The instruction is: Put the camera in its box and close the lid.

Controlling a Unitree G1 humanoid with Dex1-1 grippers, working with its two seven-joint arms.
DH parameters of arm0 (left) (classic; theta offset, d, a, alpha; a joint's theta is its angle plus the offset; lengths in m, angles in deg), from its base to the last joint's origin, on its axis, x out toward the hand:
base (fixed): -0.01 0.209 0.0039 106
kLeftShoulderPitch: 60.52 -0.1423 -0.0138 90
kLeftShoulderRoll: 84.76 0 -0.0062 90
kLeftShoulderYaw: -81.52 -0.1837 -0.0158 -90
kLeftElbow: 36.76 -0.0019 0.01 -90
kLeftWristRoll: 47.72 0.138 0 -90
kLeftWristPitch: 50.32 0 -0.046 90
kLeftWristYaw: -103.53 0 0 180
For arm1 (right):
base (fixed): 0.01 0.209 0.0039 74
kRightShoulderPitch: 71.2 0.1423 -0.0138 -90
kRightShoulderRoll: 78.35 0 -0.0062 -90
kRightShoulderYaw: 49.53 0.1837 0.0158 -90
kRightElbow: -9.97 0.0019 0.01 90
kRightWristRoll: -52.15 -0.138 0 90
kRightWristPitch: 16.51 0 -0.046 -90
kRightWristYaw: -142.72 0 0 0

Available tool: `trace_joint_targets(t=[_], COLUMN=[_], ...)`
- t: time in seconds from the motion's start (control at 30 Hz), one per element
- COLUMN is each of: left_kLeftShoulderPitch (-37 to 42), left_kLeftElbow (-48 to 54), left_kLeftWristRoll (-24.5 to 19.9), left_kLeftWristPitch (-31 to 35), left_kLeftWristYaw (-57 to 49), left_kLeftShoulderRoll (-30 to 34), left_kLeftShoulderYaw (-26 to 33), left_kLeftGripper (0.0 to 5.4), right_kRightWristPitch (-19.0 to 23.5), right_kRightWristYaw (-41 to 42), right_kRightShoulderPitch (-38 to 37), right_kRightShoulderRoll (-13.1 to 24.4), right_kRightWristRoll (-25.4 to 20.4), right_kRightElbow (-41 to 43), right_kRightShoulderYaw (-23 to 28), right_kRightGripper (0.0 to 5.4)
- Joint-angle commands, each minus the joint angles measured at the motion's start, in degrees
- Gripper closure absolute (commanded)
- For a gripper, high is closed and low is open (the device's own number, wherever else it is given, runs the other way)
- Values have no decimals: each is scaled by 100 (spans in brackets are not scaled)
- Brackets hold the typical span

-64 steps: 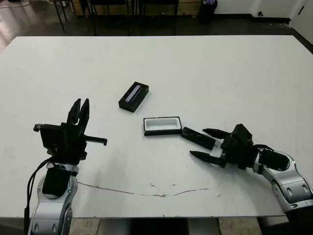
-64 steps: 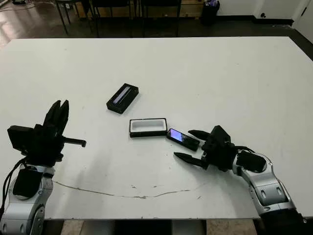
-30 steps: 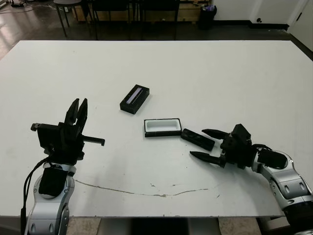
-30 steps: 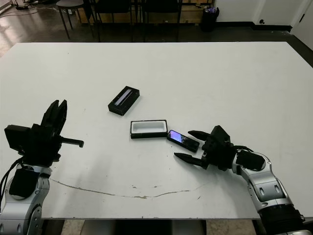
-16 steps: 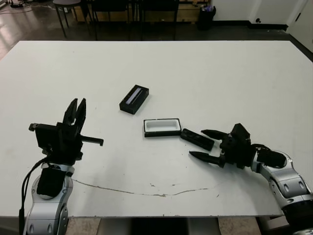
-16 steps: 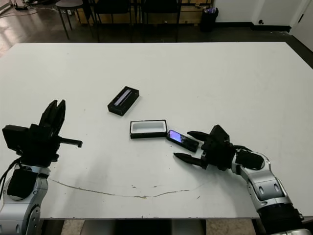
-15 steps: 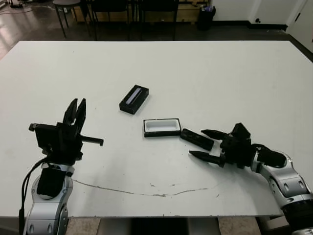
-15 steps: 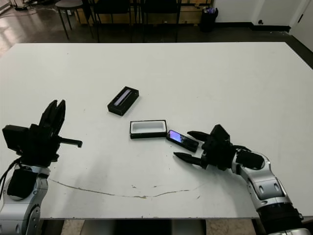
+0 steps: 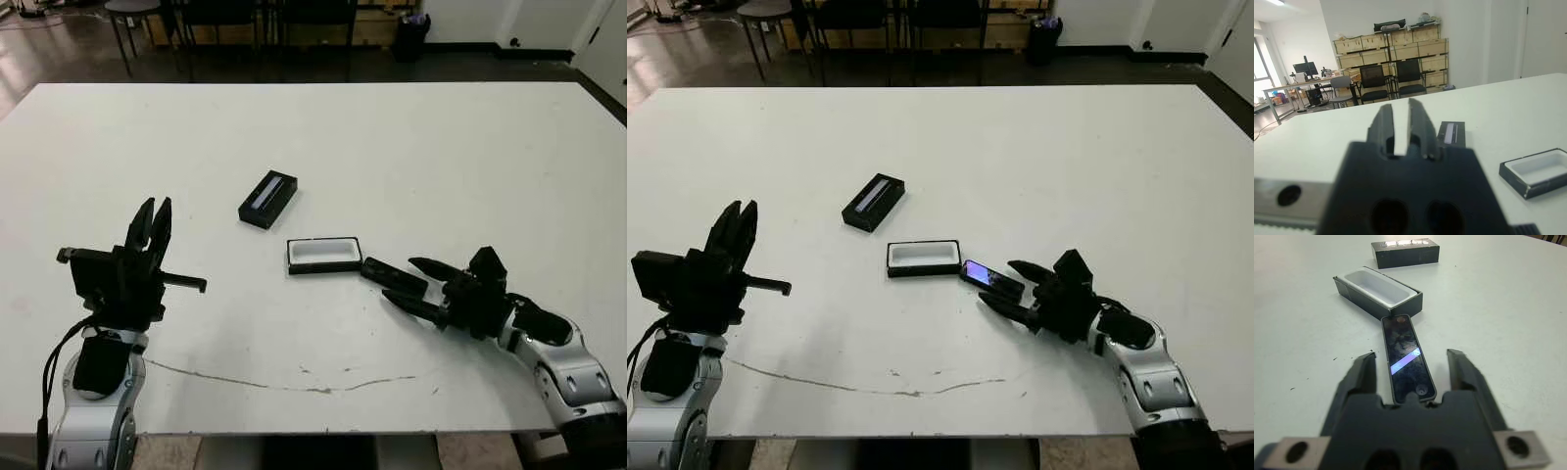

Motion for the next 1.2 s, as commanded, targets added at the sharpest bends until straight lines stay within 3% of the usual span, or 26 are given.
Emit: trace_joint_targets(t=[0.03,0.27,0.73,1.2], left_kLeftShoulderPitch=[-81,-97,-104,-108], left_kLeftElbow=[-48,-39,-26,-62], left_kLeftWristRoll=[11,1,-9,10], left_kLeftWristPitch=[104,104,110,65], left_kLeftWristYaw=[27,22,6,2], left_kLeftShoulderRoll=[91,77,62,52], left_kLeftShoulderYaw=[16,5,-2,-7], left_kLeftGripper=[540,540,540,540], right_kRightWristPitch=[227,85,57,489], right_kRightWristYaw=[75,222,459,905], right_kRightShoulderPitch=[-327,-252,-22,449], right_kRightShoulderRoll=[30,117,231,235], right_kRightWristRoll=[326,410,392,-466], right_kRightElbow=[-286,-299,-461,-561], right_kRightShoulderYaw=[-284,-339,-378,434], right_kRightGripper=[374,505,507,515])
